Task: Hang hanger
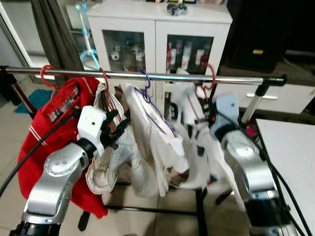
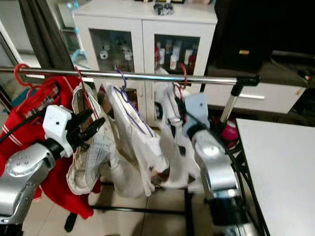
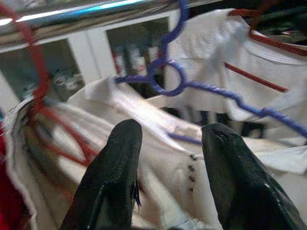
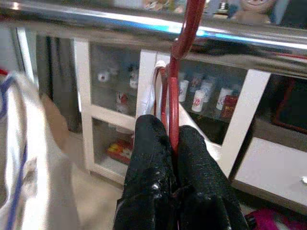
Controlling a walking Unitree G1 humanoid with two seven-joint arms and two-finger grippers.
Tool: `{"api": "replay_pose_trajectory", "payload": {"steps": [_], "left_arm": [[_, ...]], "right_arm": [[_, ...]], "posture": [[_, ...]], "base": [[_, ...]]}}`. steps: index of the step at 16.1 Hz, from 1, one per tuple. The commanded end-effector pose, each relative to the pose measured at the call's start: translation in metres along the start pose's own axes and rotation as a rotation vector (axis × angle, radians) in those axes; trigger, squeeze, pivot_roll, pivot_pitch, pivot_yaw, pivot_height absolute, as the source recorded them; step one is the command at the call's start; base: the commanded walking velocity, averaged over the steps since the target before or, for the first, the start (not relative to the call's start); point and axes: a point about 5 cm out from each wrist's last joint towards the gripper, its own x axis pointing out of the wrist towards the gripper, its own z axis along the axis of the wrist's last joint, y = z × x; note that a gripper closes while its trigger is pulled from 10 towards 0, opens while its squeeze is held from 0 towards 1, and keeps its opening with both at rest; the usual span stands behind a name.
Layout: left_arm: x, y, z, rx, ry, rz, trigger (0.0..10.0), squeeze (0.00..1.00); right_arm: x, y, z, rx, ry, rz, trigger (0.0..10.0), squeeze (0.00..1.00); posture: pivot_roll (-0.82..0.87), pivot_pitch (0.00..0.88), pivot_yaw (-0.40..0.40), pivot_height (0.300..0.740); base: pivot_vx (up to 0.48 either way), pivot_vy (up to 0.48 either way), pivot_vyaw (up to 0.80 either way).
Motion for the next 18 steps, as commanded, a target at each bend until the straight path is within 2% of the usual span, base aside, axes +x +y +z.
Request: {"api": "replay_pose_trajectory", "payload": {"steps": [1,4,5,8,9,10,12,15,16,17,18], "left_arm": [[-0.002,-0.008,0.007,0.012,-0.02,-0.085,10.0,0.0],[-0.006,-0.015,0.015,-0.01,-0.048,-0.202,10.0,0.0],[-0.007,-0.016,0.017,-0.02,-0.054,-0.234,10.0,0.0],[-0.01,-0.018,0.019,-0.029,-0.044,-0.282,10.0,0.0],[-0.011,-0.019,0.019,-0.03,-0.041,-0.286,10.0,0.0],[-0.013,-0.019,0.018,-0.033,-0.03,-0.293,10.0,0.0],[-0.015,-0.019,0.017,-0.034,-0.022,-0.298,10.0,0.0],[-0.017,-0.017,0.014,-0.035,0.002,-0.275,10.0,0.0],[-0.017,-0.015,0.012,-0.027,0.012,-0.256,10.0,0.0],[-0.017,-0.014,0.011,-0.022,0.016,-0.241,10.0,0.0],[-0.015,-0.011,0.01,-0.017,0.007,-0.209,10.0,0.0]], "right_arm": [[0.006,-0.013,0.004,-0.005,0.009,-0.03,10.0,0.0],[0.025,-0.017,0.004,0.021,0.1,-0.014,10.0,0.0],[0.031,-0.018,0.001,0.001,0.143,0.005,10.0,0.0],[0.044,-0.019,-0.009,-0.013,0.256,0.045,10.0,0.0],[0.046,-0.019,-0.011,-0.021,0.283,0.051,10.0,0.0],[0.048,-0.021,-0.019,-0.021,0.376,0.053,10.0,0.0],[0.046,-0.022,-0.027,-0.017,0.431,0.058,10.0,0.0],[0.044,-0.026,-0.031,-0.005,0.429,0.038,10.0,0.0],[0.044,-0.029,-0.025,0.016,0.365,0.032,10.0,1.0],[0.043,-0.03,-0.022,0.025,0.328,0.036,10.0,1.0],[0.041,-0.031,-0.014,0.016,0.246,0.043,10.0,1.0]], "posture": [[0.07,0.0,0.022,0.74],[0.07,0.0,0.033,0.74],[0.07,0.0,0.034,0.74],[0.08,0.0,0.03,0.74],[0.08,0.0,0.029,0.74],[0.09,0.0,0.026,0.74],[0.09,0.0,0.023,0.74],[0.09,0.0,0.024,0.74],[0.09,0.0,0.025,0.74],[0.09,0.0,0.026,0.74],[0.09,0.0,0.025,0.74]], "base": [[0.0,0.0,0.0],[0.0,0.0,0.0],[0.0,0.0,0.0],[0.0,0.0,0.0],[0.0,0.0,0.0],[0.0,0.0,0.0],[0.0,0.0,0.0],[0.0,0.0,0.0],[0.0,0.0,0.0],[0.0,0.0,0.0],[0.0,0.0,0.0]]}}
